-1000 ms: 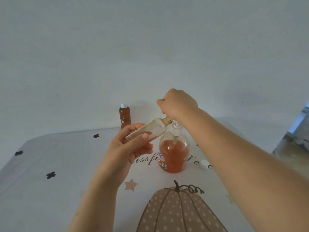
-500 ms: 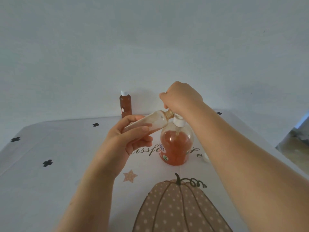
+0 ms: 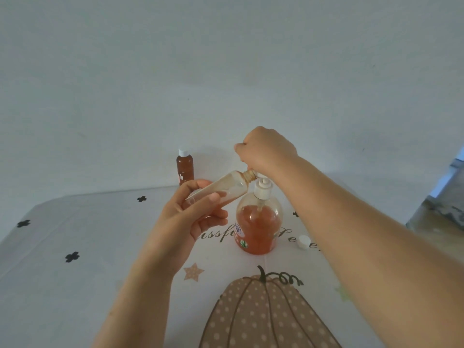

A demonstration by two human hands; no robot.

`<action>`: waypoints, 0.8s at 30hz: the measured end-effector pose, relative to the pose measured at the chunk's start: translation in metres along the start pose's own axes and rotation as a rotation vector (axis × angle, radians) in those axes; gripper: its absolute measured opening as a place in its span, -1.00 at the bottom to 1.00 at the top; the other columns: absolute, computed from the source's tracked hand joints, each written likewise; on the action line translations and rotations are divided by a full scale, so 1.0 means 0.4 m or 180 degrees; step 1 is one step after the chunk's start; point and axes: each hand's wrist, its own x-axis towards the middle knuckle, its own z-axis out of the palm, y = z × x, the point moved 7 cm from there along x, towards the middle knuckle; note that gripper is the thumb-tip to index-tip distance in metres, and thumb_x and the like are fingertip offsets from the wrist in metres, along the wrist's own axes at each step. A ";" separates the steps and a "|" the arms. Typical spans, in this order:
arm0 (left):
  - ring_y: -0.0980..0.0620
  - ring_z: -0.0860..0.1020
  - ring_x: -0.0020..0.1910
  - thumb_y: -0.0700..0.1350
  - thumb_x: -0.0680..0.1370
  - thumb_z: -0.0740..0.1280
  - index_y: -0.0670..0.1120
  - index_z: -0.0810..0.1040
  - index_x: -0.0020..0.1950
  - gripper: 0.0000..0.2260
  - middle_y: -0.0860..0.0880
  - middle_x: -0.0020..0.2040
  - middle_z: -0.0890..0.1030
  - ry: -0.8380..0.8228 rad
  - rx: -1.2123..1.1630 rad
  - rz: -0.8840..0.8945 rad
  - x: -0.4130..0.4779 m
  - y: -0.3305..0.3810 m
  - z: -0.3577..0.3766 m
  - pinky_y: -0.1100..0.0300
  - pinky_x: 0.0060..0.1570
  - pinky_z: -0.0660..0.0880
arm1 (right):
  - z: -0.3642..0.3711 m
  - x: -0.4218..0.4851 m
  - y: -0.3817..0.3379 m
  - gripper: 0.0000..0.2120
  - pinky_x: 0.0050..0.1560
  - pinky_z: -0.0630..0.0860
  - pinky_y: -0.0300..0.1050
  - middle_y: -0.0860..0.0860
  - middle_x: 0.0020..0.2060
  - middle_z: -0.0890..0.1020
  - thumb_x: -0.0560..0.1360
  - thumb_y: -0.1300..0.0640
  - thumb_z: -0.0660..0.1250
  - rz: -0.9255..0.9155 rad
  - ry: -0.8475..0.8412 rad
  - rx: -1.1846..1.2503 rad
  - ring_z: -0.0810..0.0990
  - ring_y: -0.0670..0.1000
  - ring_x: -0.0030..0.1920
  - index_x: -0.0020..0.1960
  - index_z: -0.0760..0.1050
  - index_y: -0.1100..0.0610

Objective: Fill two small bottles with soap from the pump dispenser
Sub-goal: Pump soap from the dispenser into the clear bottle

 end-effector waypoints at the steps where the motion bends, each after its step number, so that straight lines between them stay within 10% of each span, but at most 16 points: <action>1: -0.06 0.63 -0.24 -0.18 0.43 0.40 -0.20 0.47 0.15 -0.68 -0.19 0.00 0.67 -0.0007 -0.0004 0.0007 0.000 0.001 0.002 0.14 -0.18 0.60 | -0.003 0.000 -0.002 -0.81 -0.31 0.34 -0.19 0.04 -0.17 0.70 0.54 0.11 0.21 -0.0038 0.0001 -0.0051 0.64 0.11 -0.17 -0.11 0.56 0.15; 24: -0.07 0.63 -0.27 -0.19 0.39 0.42 -0.20 0.49 0.03 -0.74 -0.14 -0.19 0.64 0.0103 0.0060 -0.0041 0.015 -0.014 -0.024 0.15 -0.21 0.60 | 0.043 0.007 0.015 -0.77 -0.33 0.34 -0.18 0.03 -0.16 0.70 0.55 0.11 0.21 -0.0023 -0.0047 -0.0046 0.64 0.10 -0.18 -0.04 0.63 0.15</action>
